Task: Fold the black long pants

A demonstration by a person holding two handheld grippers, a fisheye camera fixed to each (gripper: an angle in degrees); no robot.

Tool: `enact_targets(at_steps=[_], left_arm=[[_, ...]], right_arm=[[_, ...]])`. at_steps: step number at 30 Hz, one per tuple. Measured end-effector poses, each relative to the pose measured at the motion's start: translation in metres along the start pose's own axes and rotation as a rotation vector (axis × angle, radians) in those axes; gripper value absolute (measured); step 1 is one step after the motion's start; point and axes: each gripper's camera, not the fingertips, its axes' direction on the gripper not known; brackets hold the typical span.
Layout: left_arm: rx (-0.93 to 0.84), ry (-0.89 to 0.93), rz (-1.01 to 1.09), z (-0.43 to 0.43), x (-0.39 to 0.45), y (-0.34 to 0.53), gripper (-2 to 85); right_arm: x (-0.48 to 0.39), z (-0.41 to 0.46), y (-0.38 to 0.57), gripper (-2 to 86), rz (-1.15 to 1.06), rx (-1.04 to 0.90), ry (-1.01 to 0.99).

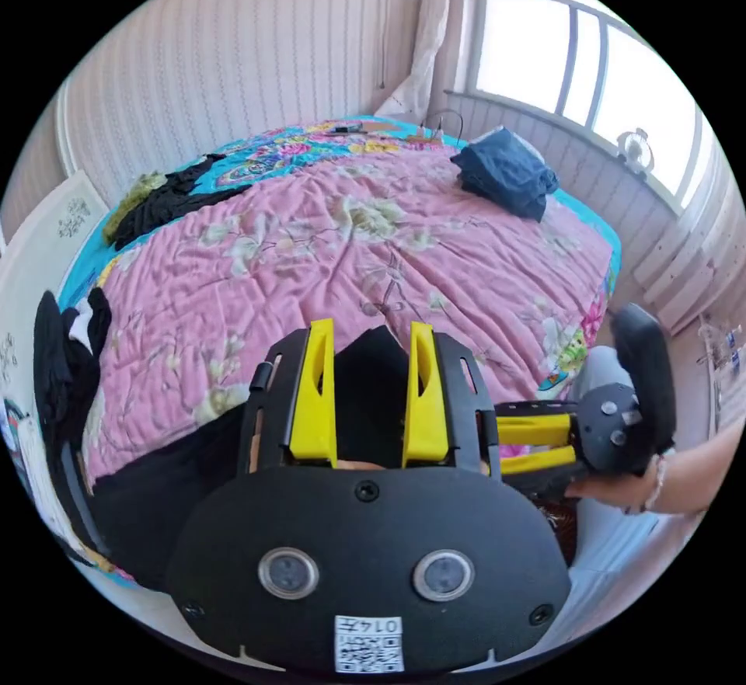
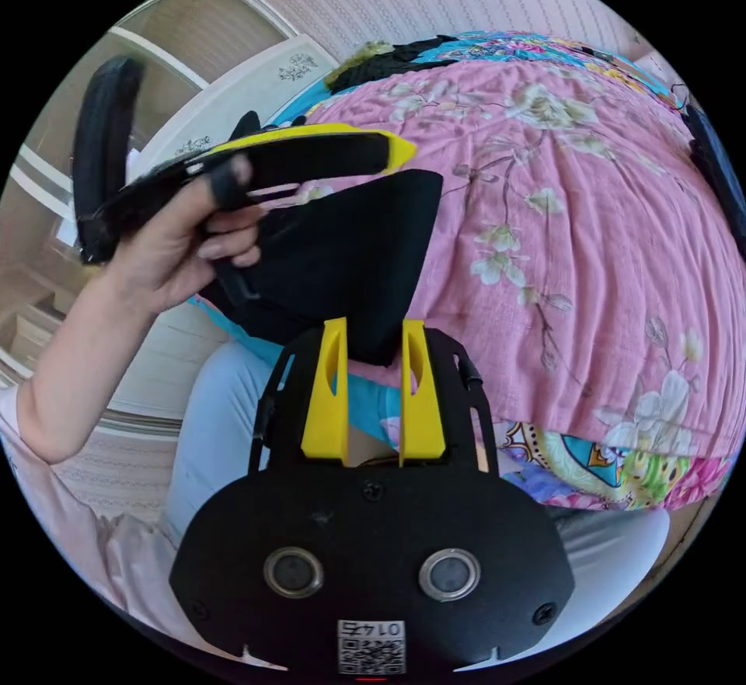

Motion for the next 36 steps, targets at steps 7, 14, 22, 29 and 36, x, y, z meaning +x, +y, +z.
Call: enact_targets(at_steps=[7, 14, 22, 29, 36], left_arm=[[-0.318, 0.050, -0.047, 0.090, 0.000, -0.029, 6.6], [-0.344, 0.079, 0.004, 0.070, 0.015, -0.043, 4.1], [-0.080, 0.315, 0.015, 0.006, 0.073, -0.118, 4.3], [0.159, 0.441, -0.009, -0.059, 0.069, -0.108, 4.6], [0.215, -0.086, -0.140, -0.168, -0.058, 0.018, 4.2]], right_arm=[[0.040, -0.032, 0.003, 3.6, 0.056, -0.079, -0.151], [0.066, -0.079, 0.024, 2.3, -0.010, -0.067, -0.306], [0.134, -0.224, 0.084, 2.1, 0.043, 0.170, -0.237], [0.106, -0.284, 0.106, 2.8, -0.112, 0.240, -0.218], [-0.033, -0.180, 0.043, 5.6, -0.439, 0.010, -0.423]])
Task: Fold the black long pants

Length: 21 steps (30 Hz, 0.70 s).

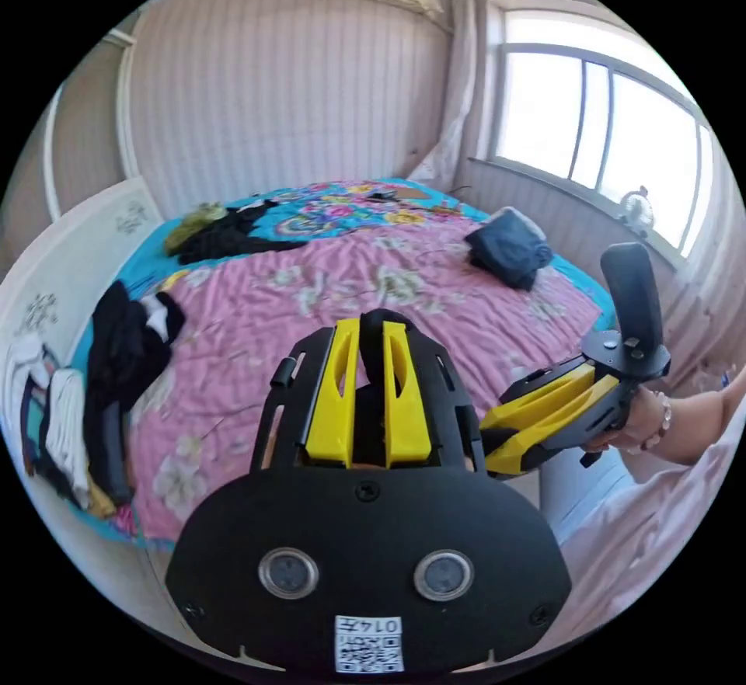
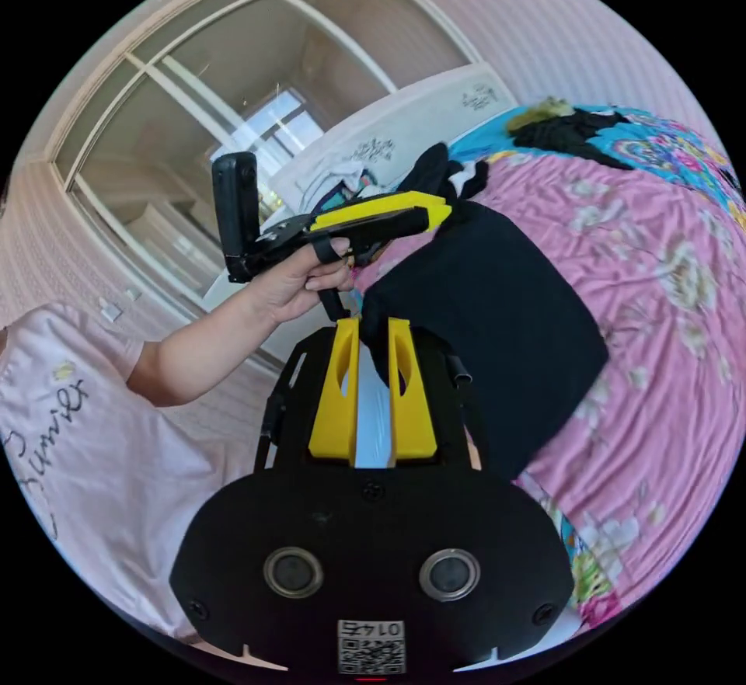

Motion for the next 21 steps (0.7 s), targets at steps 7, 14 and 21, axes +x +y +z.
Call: enact_targets(at_steps=[7, 14, 21], left_arm=[[-0.129, -0.112, -0.342, -0.040, -0.106, 0.111, 5.0], [-0.181, 0.015, -0.335, -0.008, -0.093, 0.132, 7.9], [-0.315, -0.026, -0.307, 0.046, -0.109, 0.142, 9.6]], right_arm=[[-0.013, 0.067, 0.006, 5.1, 0.027, -0.176, 0.077], [0.010, 0.045, 0.056, 5.1, 0.209, -0.203, 0.330], [0.018, 0.077, 0.054, 6.2, 0.314, -0.269, 0.317]])
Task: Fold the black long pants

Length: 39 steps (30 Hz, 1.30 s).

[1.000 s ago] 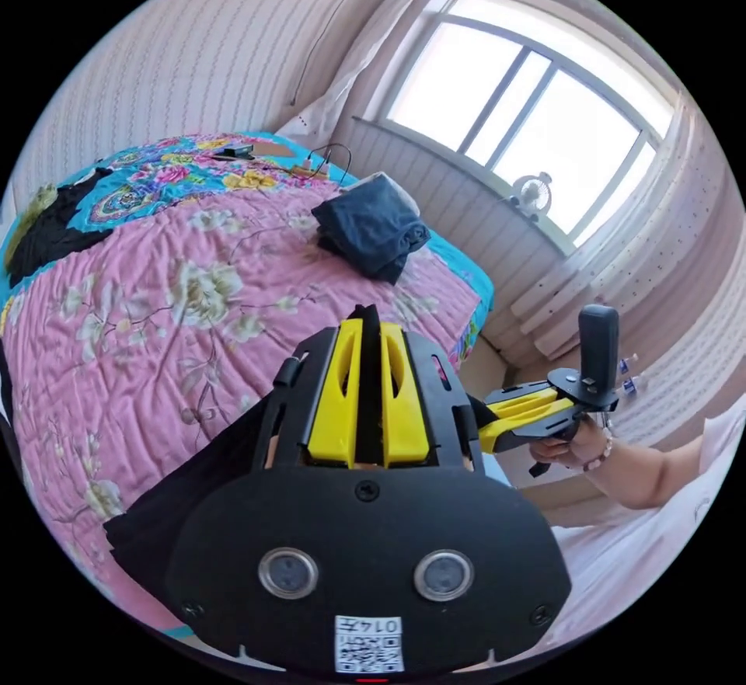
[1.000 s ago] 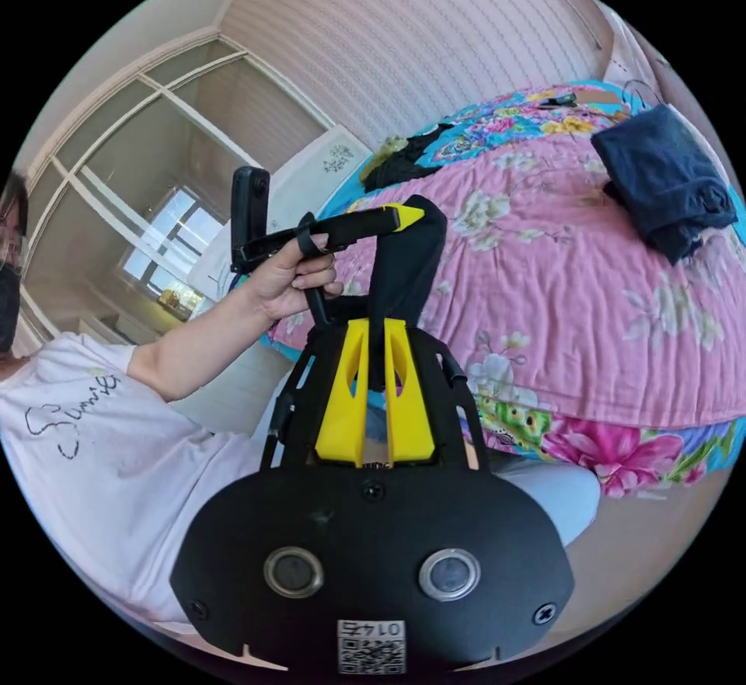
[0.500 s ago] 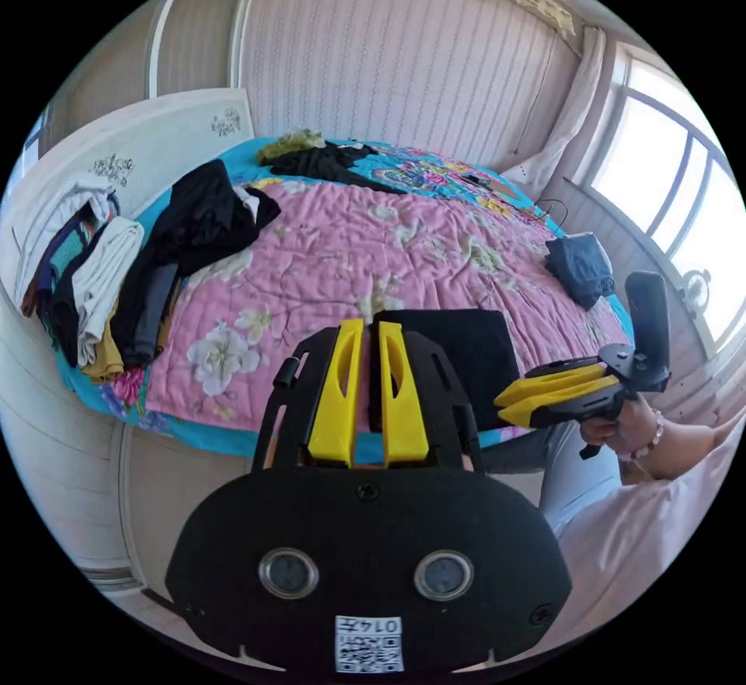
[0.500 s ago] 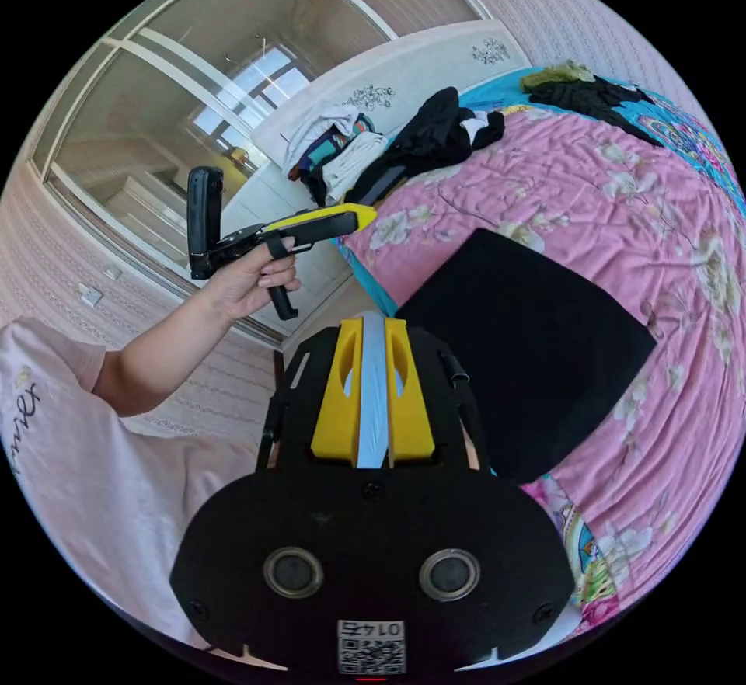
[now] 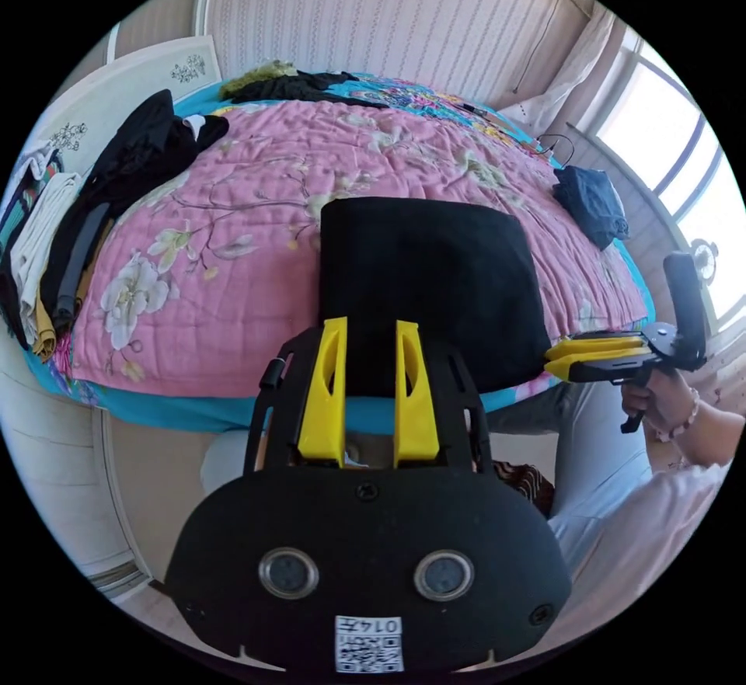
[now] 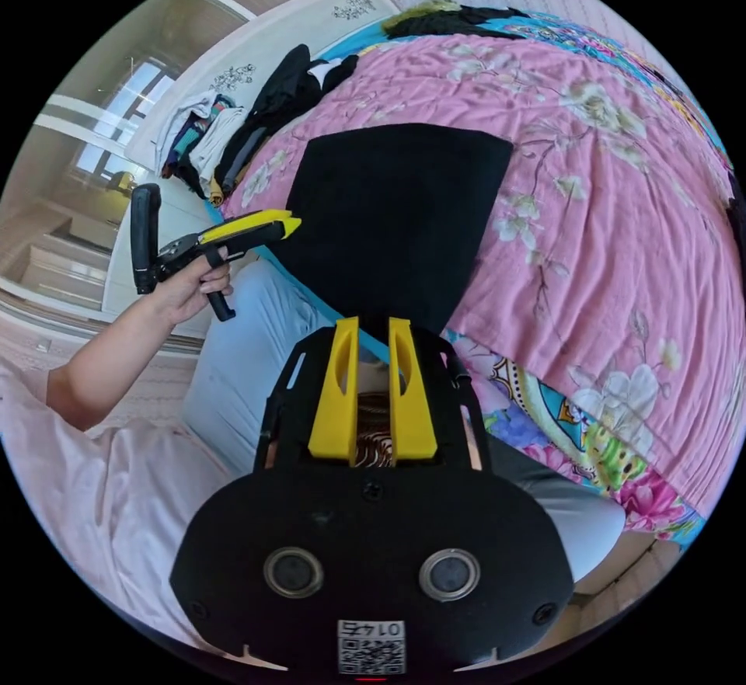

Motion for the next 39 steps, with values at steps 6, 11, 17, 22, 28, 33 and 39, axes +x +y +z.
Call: enact_targets(at_steps=[6, 11, 17, 22, 28, 33, 39], left_arm=[[0.076, 0.014, -0.002, -0.042, -0.036, -0.012, 15.2], [-0.015, 0.082, -0.078, -0.014, -0.066, -0.024, 16.0], [-0.013, 0.270, -0.198, -0.001, -0.107, -0.018, 15.4], [-0.017, 0.223, -0.052, -0.020, -0.116, -0.020, 7.3], [0.064, 0.169, -0.066, -0.056, -0.129, 0.010, 5.3], [0.210, 0.206, -0.274, -0.087, -0.155, 0.054, 5.0], [0.519, 0.194, -0.470, -0.138, -0.167, 0.083, 5.0]], right_arm=[[0.004, -0.037, -0.005, 11.1, 0.062, 0.244, 0.074], [0.019, -0.009, -0.026, 13.5, 0.170, 0.204, 0.060], [0.013, 0.001, -0.033, 13.0, 0.198, 0.259, -0.026], [-0.008, -0.004, -0.051, 7.2, 0.150, 0.201, -0.053], [-0.101, -0.023, -0.094, 3.2, -0.266, 0.034, 0.225], [-0.178, -0.057, -0.134, 2.2, -0.660, 0.040, 0.239], [-0.270, -0.088, -0.218, 1.8, -1.091, 0.059, 0.273]])
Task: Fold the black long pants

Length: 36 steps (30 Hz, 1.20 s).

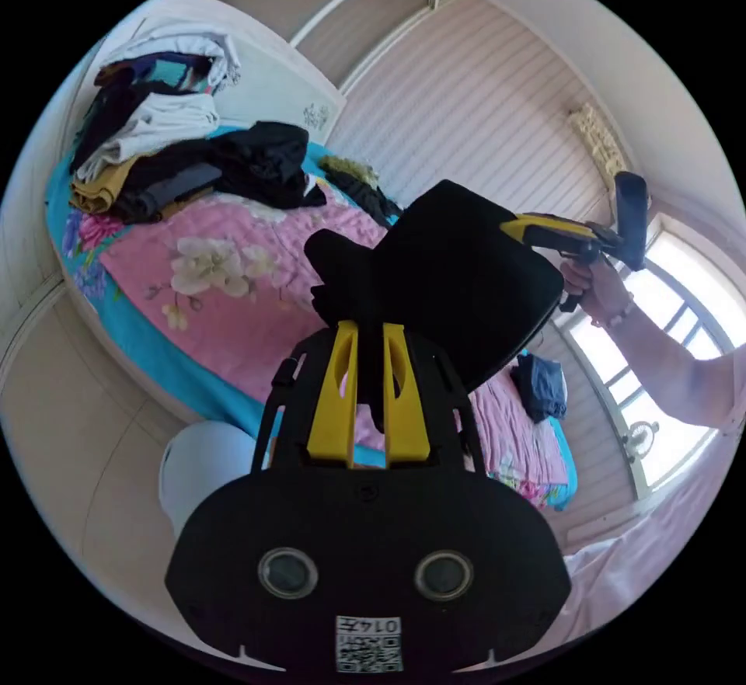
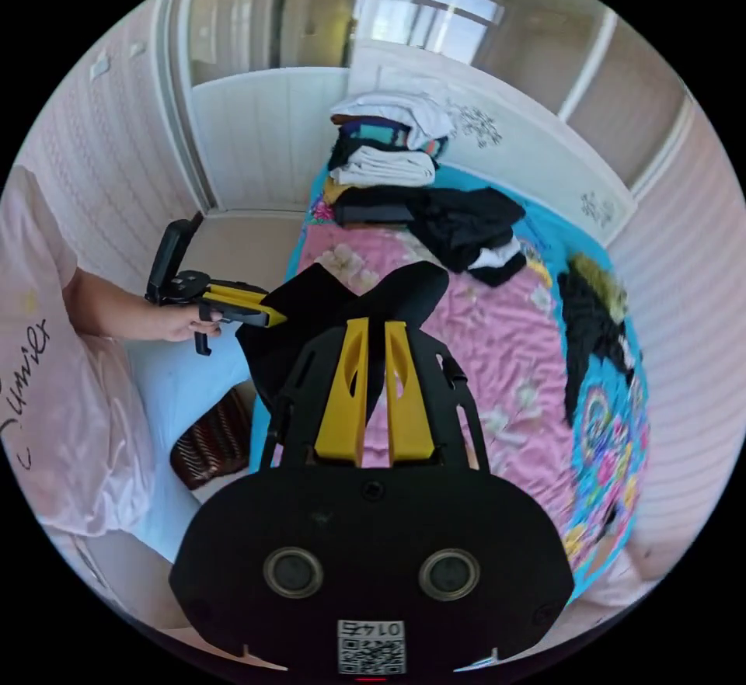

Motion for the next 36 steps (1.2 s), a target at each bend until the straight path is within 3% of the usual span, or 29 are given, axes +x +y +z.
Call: enact_targets(at_steps=[4, 8, 10, 12, 14, 16, 20, 22, 27, 30, 36], left_arm=[[0.252, -0.056, -0.017, -0.007, -0.005, -0.062, 5.0], [0.439, -0.133, -0.073, 0.002, -0.016, -0.152, 5.8], [0.492, -0.141, -0.231, 0.036, -0.051, -0.211, 6.8], [0.400, -0.146, -0.250, 0.079, -0.085, -0.245, 5.6], [0.254, -0.162, -0.238, 0.124, -0.109, -0.256, 2.0], [0.139, -0.228, -0.120, 0.162, -0.115, -0.240, -0.1], [0.065, -0.273, 0.083, 0.184, -0.096, -0.178, -0.9], [0.020, -0.273, 0.190, 0.182, -0.075, -0.120, -0.9], [-0.109, -0.172, 0.412, 0.171, -0.004, 0.008, -1.0], [-0.207, -0.065, 0.445, 0.174, 0.044, 0.070, -1.0], [-0.434, 0.190, 0.532, 0.230, 0.156, 0.146, -1.0]], right_arm=[[0.050, -0.007, -0.100, 1.8, -0.251, -0.001, 0.080], [0.122, -0.013, -0.193, 1.8, -0.276, 0.053, 0.121], [0.187, 0.005, -0.247, 0.8, -0.074, 0.003, 0.245], [0.222, 0.015, -0.264, 0.2, 0.124, 0.026, 0.284], [0.233, 0.021, -0.257, 0.2, 0.238, 0.134, 0.114], [0.217, 0.044, -0.225, 0.1, 0.183, 0.162, -0.013], [0.173, 0.087, -0.114, -0.6, 0.165, 0.055, -0.079], [0.141, 0.103, -0.010, -0.8, 0.276, -0.047, -0.234], [0.058, 0.070, 0.208, -0.6, 0.741, -0.206, -0.313], [0.008, 0.017, 0.317, 0.3, 1.055, -0.238, -0.264], [-0.054, -0.088, 0.450, 9.0, 1.406, -0.049, 0.188]])
